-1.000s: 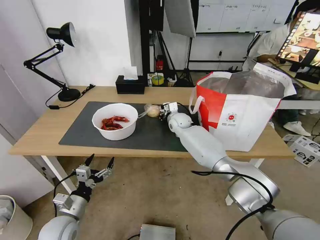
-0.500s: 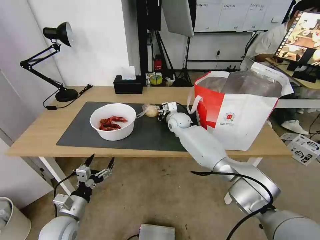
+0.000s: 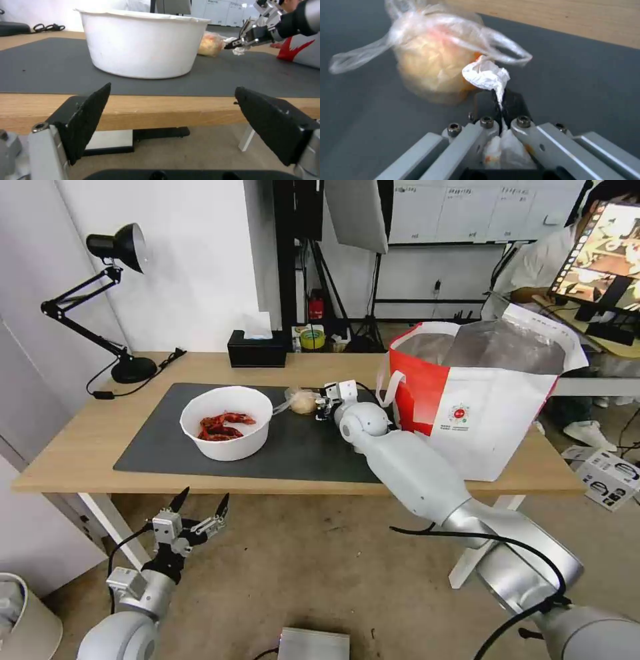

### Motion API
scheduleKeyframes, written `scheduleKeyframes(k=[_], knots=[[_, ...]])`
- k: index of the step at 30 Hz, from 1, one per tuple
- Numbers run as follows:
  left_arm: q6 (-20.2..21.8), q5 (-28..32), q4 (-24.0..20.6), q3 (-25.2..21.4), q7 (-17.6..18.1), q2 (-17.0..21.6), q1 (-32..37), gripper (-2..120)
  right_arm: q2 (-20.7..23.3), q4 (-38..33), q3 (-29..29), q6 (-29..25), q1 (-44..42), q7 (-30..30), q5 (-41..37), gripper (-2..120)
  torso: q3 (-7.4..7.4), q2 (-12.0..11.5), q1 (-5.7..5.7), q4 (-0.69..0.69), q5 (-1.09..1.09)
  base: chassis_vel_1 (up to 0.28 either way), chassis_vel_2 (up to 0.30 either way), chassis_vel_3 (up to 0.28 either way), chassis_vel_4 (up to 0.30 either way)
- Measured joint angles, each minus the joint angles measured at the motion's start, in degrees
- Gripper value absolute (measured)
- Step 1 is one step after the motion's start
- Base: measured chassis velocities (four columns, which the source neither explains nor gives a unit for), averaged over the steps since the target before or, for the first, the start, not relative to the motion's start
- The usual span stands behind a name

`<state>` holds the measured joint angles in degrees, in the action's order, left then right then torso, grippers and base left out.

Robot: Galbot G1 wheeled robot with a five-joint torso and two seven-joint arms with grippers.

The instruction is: Pick up the trash from the table and place it into the takeout bag.

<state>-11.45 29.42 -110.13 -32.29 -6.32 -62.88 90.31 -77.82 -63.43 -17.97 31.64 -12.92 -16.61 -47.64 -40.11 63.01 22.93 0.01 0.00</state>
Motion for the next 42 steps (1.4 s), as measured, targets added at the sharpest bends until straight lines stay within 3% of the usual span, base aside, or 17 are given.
scheduleKeyframes(k=[10, 13, 17, 23, 33, 42], knots=[[0.0, 0.0, -0.32, -0.32, 0.04, 0.17, 0.43, 100, 4.18, -9.74, -0.39, 1.25, -2.41, -1.96, -5.33, 0, 0.01, 0.0, -0.01, -0.01, 0.0, 0.0, 0.0, 0.0, 0.0], [-0.01, 0.0, -0.72, -0.41, 0.07, 0.13, 0.78, 100, 6.25, -15.86, 2.07, -0.2, -3.58, -2.16, -5.92, 0, 0.01, 0.0, -0.01, -0.01, 0.0, 0.0, 0.0, 0.0, 0.0], [0.0, 0.02, -0.87, -0.53, 0.08, 0.13, 0.94, 100, 7.37, -18.99, 3.61, -1.58, -3.83, -2.16, -5.29, 0, 0.0, 0.01, -0.01, -0.01, 0.01, 0.0, 0.0, 0.0, 0.0], [0.01, 0.07, -1.24, -1.12, 0.13, 0.17, 1.8, 100, 11.18, -28.18, 9.12, -3.35, -4.71, -2.19, -2.65, 0, 0.01, 0.01, -0.01, 0.0, 0.0, 0.0, 0.0, 0.0, 0.0], [0.2, 0.09, -1.78, -1.16, 0.17, 0.44, 1.7, 100, 17.5, -37.22, 15.68, -3.08, -6.93, -3.04, -2.56, 0, 0.01, 0.01, -0.01, -0.01, 0.01, 0.0, 0.0, 0.0, 0.0], [0.34, -0.01, -2.41, -0.92, 0.22, 0.62, 1.61, 100, 26.79, -45.96, 25.7, -2.85, -12.45, -4.37, -3.25, 0, 0.01, 0.02, -0.01, -0.03, 0.02, 0.0, 0.0, 0.0, 0.0]])
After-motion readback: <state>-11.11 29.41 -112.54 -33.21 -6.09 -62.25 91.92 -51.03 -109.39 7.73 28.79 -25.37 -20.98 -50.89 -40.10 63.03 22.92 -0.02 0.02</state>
